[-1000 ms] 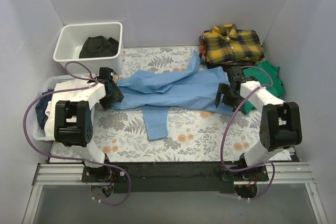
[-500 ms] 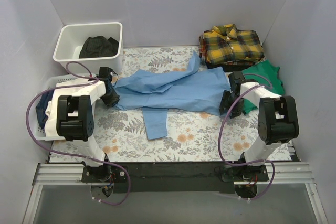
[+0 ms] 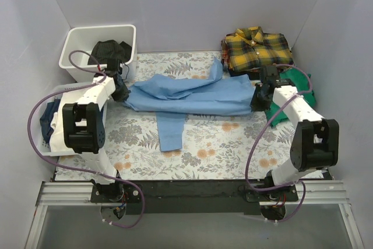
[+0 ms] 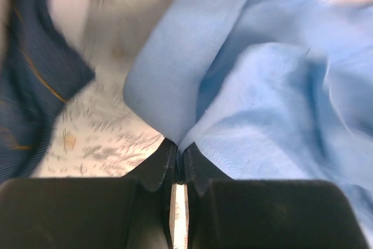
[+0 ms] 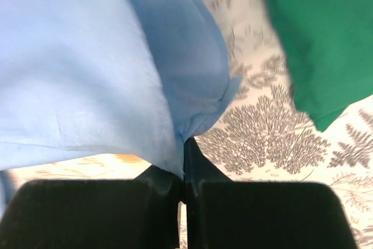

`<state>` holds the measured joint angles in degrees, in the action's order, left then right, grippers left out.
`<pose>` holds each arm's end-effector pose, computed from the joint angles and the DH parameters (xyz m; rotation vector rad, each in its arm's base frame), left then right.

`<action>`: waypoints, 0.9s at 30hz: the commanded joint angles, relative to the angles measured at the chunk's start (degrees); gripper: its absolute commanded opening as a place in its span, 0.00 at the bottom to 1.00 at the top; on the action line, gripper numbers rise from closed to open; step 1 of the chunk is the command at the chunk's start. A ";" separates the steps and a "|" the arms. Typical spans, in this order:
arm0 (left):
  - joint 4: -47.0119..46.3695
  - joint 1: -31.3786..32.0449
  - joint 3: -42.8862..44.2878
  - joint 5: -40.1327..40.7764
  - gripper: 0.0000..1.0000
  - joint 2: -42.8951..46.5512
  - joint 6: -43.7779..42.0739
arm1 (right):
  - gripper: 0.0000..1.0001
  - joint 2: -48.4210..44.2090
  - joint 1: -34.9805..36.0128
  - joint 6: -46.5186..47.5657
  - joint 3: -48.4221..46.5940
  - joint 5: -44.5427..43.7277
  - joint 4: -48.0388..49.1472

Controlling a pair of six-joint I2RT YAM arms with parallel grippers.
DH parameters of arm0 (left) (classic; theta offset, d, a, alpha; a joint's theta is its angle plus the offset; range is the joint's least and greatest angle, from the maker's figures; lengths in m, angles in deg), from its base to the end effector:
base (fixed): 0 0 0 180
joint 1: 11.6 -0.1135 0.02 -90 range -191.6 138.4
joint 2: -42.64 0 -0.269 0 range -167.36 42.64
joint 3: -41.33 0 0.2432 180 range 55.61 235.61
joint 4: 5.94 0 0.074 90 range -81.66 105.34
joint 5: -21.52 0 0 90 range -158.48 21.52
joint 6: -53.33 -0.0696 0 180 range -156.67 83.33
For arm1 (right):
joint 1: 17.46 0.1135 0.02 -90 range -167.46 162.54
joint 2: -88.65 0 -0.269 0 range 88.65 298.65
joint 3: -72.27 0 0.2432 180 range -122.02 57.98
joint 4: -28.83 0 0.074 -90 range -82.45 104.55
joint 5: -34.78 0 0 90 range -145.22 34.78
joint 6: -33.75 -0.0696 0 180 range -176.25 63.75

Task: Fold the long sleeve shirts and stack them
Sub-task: Flatten the shirt out

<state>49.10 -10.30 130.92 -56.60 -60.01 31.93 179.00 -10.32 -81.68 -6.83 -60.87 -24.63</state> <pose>0.3691 0.0060 0.1892 -1.5475 2.2263 -0.0693 0.3197 0.0331 0.2055 0.4570 2.6517 0.0418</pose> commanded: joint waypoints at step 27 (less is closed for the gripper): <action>-1.11 -0.86 45.19 10.10 0.00 26.98 -10.33 | 0.01 -33.66 -0.90 8.03 -34.84 -19.40 13.69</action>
<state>49.03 -9.19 174.15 -55.59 -32.82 24.06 146.89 -9.47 -77.05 -38.13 -68.20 -15.64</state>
